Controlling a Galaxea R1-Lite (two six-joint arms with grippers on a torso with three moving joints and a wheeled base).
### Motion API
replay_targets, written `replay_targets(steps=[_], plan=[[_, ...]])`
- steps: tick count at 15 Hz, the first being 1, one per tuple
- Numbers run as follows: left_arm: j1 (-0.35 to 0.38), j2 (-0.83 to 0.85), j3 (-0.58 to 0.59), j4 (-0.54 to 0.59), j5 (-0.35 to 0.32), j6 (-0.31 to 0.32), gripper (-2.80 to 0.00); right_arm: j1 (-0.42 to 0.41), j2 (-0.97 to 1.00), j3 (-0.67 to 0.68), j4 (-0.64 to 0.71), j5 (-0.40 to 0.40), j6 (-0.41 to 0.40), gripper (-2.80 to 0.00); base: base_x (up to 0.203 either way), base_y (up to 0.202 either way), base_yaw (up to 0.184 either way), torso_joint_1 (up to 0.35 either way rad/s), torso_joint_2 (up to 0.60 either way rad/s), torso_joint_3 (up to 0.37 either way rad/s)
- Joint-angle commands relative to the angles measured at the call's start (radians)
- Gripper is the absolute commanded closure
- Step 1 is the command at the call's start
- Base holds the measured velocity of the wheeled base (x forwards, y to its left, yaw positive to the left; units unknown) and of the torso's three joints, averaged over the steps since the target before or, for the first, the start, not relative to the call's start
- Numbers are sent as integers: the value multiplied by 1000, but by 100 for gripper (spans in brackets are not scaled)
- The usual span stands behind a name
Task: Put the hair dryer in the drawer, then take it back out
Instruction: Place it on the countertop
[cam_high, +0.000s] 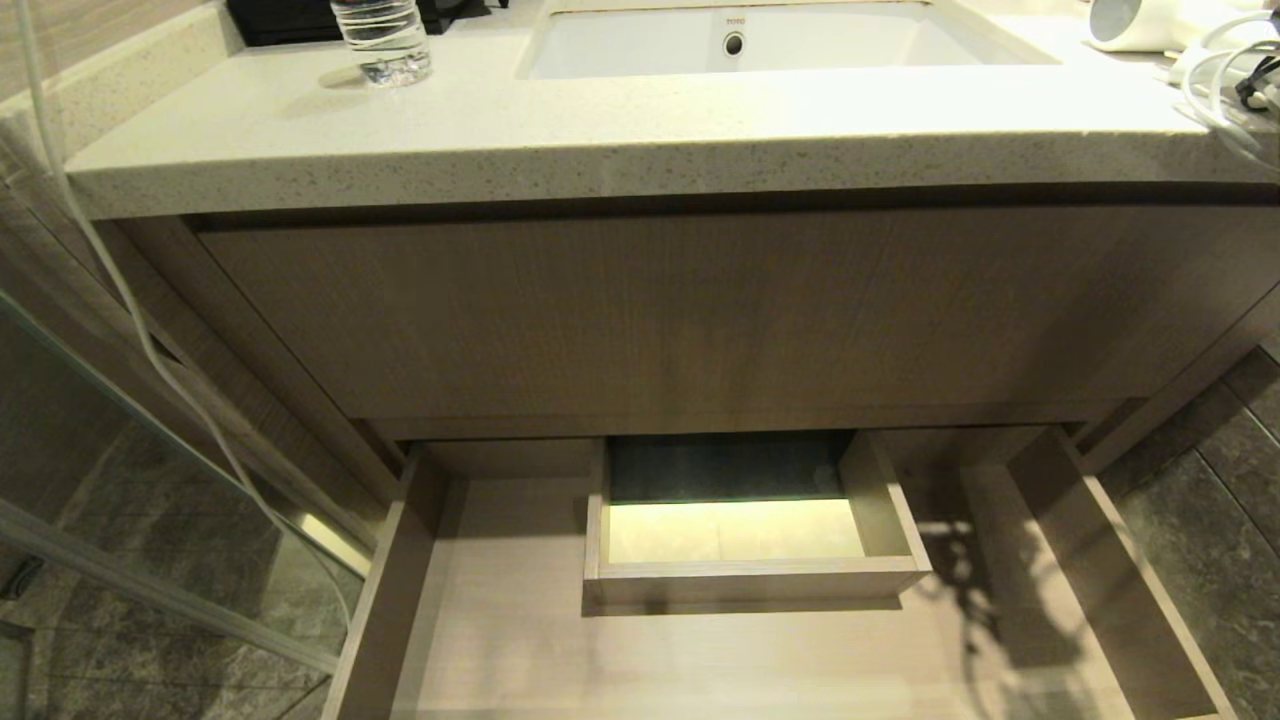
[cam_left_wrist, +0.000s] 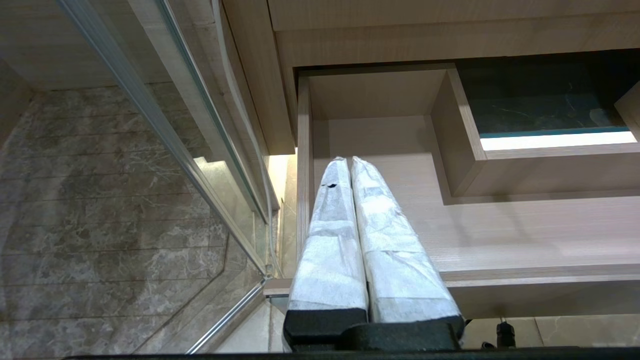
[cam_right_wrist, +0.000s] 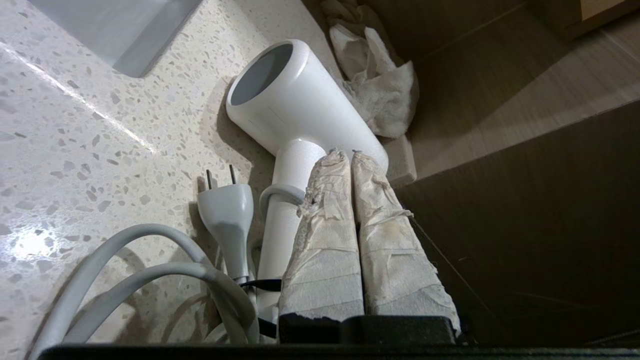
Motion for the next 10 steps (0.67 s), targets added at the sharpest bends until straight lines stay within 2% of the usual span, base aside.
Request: replay_targets(steps=[1,2,10], plan=[[0,0,0,0,0,0,0,-1,-32,21,4,3,-13,0,0,0,0,0,0,0],[0,0,0,0,0,0,0,-1,-38,33,-4,5,-22,-280,0,0,0,0,0,0],[0,0,0,0,0,0,0,-2,-62,63,4,0,-26,-280,0,0,0,0,0,0]])
